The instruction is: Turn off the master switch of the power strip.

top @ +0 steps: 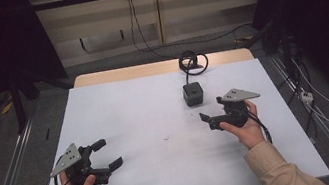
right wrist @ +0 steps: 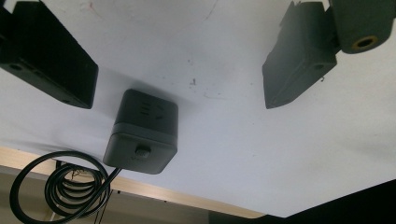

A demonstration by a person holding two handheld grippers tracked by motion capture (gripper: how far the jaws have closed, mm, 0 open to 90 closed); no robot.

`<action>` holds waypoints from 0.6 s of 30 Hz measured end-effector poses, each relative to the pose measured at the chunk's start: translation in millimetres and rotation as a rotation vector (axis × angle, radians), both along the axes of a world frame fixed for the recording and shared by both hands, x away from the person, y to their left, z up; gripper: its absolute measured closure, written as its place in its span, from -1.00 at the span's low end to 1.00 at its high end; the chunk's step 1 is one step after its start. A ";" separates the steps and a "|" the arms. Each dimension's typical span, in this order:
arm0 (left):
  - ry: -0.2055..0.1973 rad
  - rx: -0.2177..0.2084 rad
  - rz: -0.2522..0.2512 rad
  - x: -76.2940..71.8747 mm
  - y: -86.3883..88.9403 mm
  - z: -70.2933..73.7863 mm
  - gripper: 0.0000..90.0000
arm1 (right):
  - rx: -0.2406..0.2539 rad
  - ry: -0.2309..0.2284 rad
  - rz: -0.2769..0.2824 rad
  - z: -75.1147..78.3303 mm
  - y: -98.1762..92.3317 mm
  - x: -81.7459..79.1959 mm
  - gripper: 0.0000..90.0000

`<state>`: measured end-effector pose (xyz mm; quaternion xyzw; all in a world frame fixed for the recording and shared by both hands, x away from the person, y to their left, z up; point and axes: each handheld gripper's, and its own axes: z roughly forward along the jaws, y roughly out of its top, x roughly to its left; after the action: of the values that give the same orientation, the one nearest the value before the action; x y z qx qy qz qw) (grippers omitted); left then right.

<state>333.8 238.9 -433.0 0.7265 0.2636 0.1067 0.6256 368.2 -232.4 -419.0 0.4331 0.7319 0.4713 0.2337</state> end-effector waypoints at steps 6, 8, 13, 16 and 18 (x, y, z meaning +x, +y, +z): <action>-0.001 0.000 -0.002 0.4 -0.1 -0.1 -0.89 | 0.010 0.007 0.017 -1.7 -3.6 -9.1 -0.76; 0.000 -0.002 -0.001 0.2 -0.2 0.0 -0.89 | 0.009 0.010 0.021 -3.5 -4.9 -11.8 -0.76; -0.001 0.000 -0.002 0.0 -0.2 0.0 -0.89 | -0.002 0.014 0.029 -5.6 -7.9 -18.2 -0.76; -0.001 0.002 0.000 0.0 -0.2 0.0 -0.89 | -0.014 0.008 0.032 -5.8 -10.2 -21.4 -0.76; -0.002 0.002 -0.001 -0.2 -0.3 0.1 -0.89 | -0.010 0.011 0.032 -6.6 -12.6 -23.7 -0.76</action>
<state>333.6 238.6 -432.9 0.7271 0.2627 0.1073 0.6251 344.6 -245.0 -425.6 0.4226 0.7424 0.4691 0.2242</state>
